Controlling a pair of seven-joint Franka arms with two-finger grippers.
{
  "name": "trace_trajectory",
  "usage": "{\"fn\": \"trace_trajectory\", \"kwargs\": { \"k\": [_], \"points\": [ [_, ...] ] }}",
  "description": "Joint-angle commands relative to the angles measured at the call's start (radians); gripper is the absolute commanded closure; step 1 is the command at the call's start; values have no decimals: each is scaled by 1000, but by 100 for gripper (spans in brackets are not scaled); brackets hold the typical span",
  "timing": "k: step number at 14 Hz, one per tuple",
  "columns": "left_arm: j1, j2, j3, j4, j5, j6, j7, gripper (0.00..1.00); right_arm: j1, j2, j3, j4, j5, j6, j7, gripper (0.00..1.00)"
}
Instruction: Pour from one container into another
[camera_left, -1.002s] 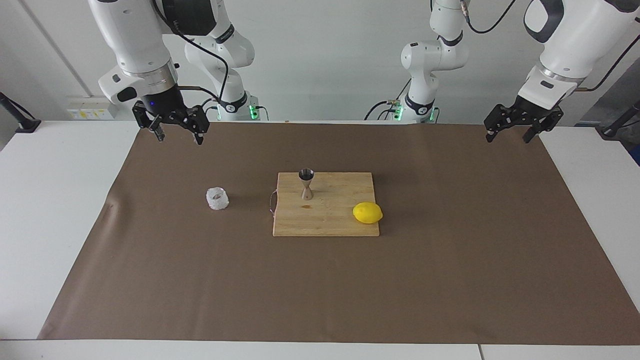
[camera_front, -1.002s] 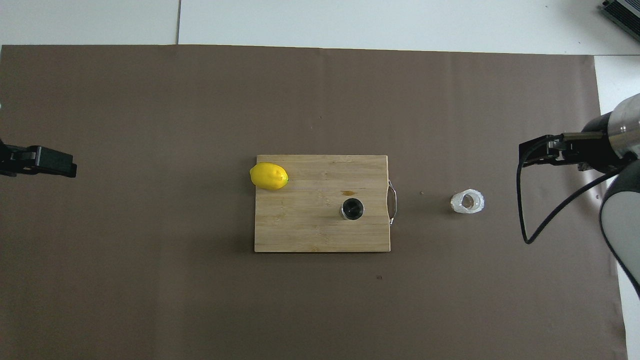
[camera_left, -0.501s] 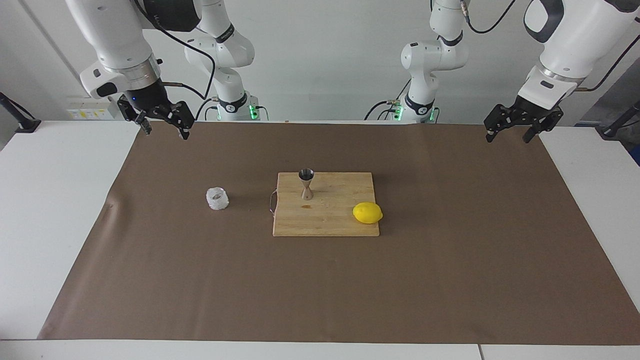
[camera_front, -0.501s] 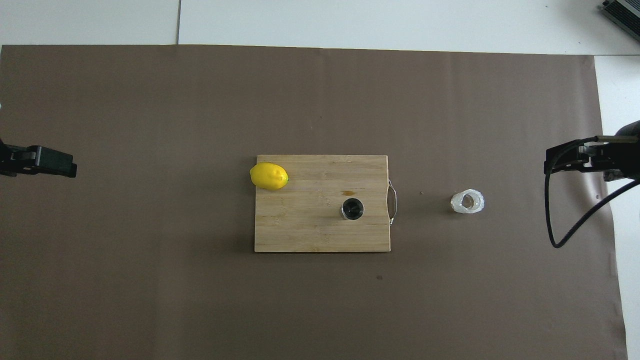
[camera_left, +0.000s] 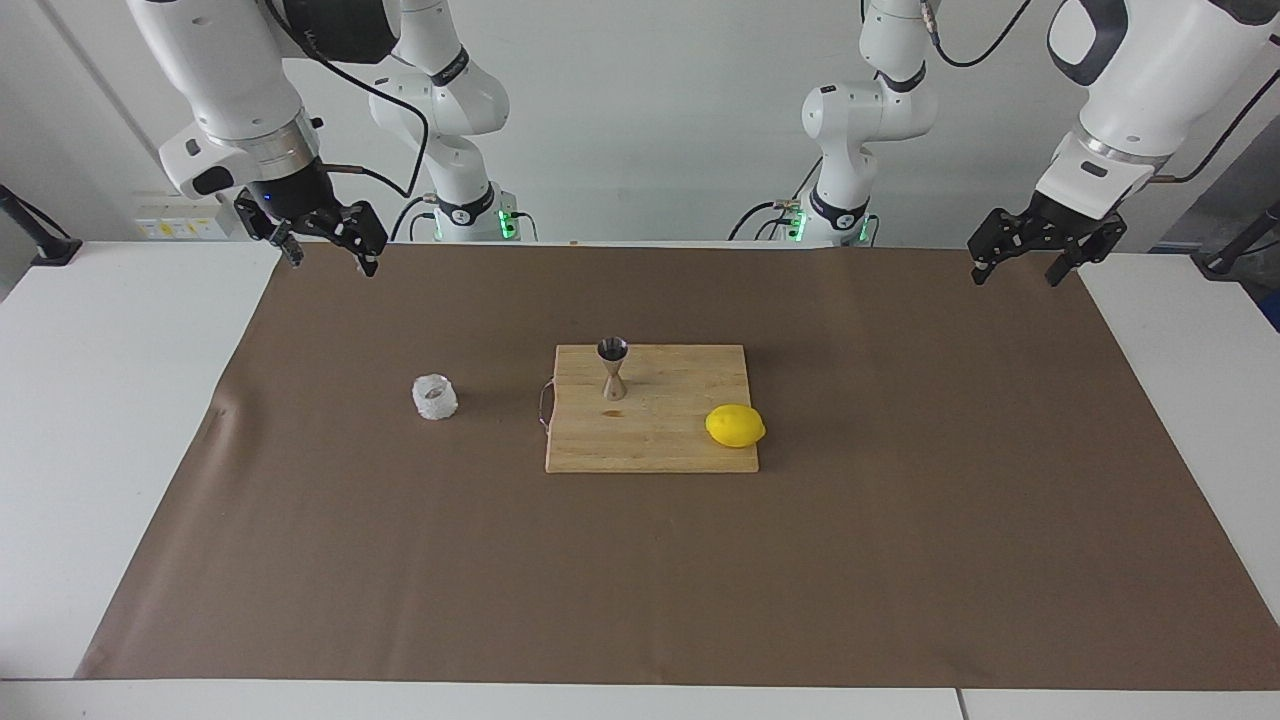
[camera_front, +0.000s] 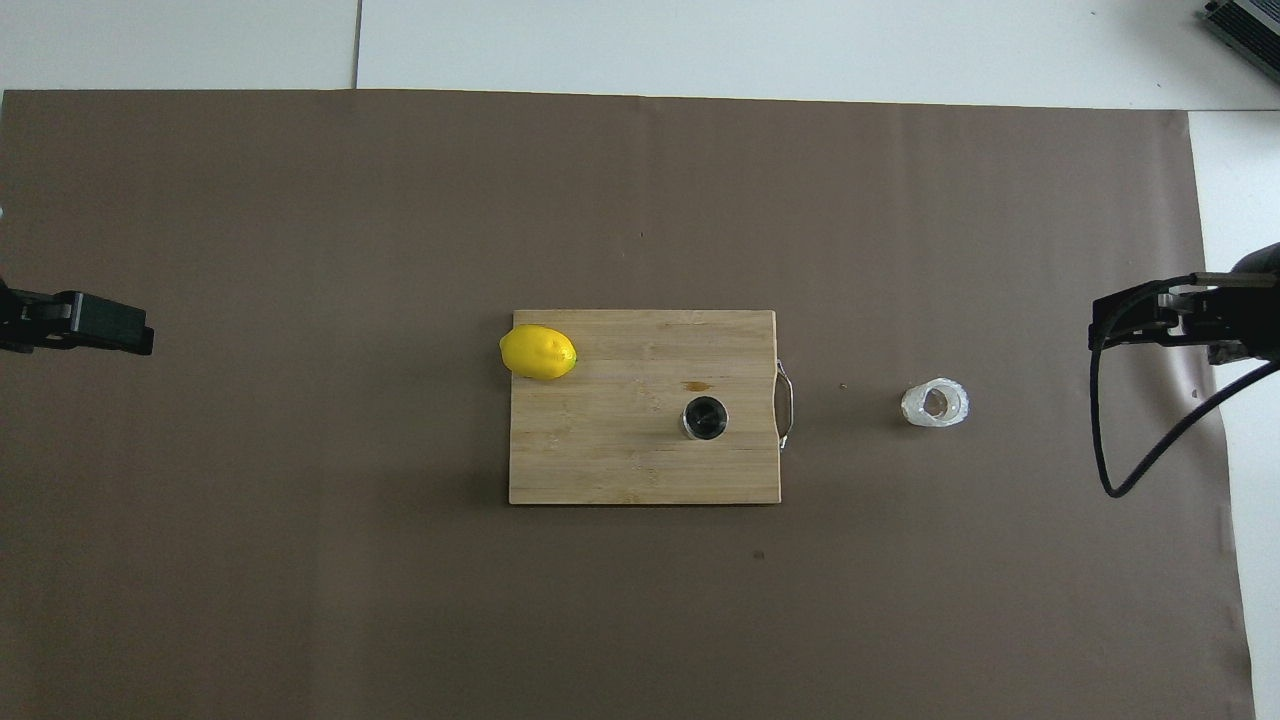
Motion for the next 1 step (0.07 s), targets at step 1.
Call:
{"fn": "trace_trajectory", "kwargs": {
  "k": [1],
  "points": [
    [-7, -13, 9, -11, -6, -11, 4, 0, -4, -22, -7, -24, 28, -6, -18, 0]
  ]
}}
